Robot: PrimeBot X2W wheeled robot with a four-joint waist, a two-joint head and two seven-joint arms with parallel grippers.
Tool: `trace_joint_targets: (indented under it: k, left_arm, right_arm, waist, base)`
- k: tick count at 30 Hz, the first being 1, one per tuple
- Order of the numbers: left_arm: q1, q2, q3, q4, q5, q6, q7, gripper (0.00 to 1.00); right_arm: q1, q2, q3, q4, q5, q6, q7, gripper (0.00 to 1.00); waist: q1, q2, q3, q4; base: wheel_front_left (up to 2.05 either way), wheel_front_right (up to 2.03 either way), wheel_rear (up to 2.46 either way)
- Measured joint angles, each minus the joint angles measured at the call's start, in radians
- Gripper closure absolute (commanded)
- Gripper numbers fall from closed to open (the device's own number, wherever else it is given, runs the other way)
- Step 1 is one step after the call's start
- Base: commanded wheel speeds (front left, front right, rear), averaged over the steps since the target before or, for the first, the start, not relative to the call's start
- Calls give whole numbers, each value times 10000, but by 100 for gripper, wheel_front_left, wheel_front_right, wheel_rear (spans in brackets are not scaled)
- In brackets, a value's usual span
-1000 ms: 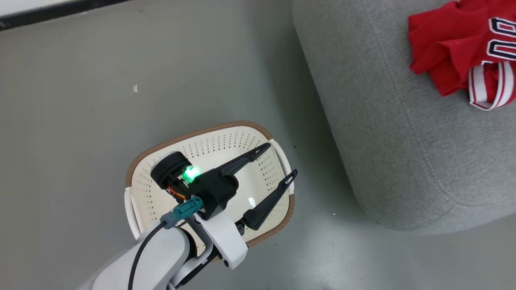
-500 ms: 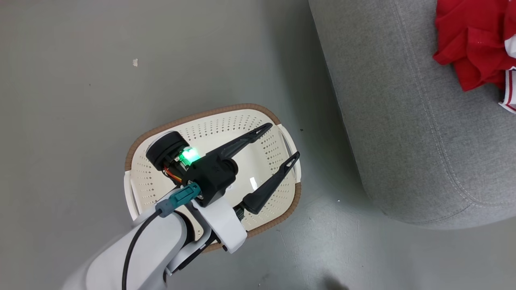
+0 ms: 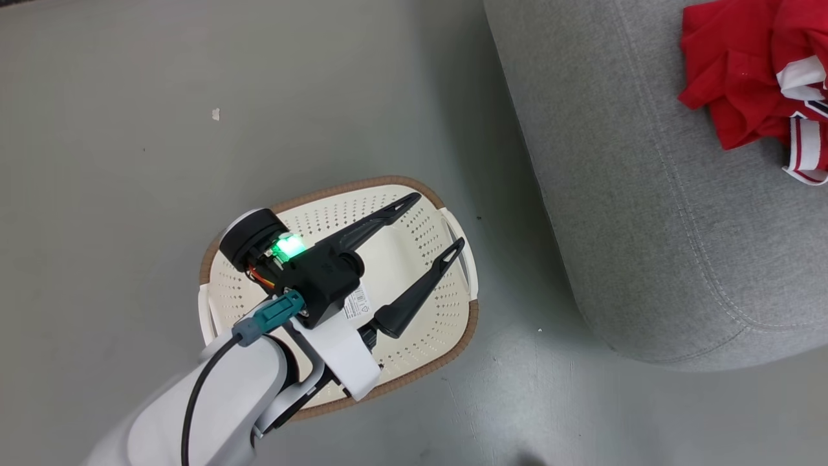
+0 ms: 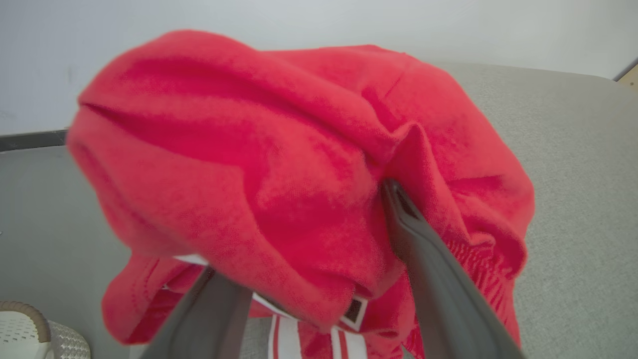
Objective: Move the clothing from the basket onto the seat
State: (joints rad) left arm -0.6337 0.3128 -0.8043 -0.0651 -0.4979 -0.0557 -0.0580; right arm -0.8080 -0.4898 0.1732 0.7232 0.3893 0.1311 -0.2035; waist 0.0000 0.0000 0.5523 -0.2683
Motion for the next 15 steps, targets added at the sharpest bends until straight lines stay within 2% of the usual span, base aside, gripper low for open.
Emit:
trace_joint_targets:
  k: [15]
  left_arm:
    - [56,13,236,550,-21,-56,-702,0]
  right_arm:
    - [515,-439,688,-90,520,-2,-184,0]
  waist:
    - [0,0,-892,-107]
  base:
    - [0,0,0]
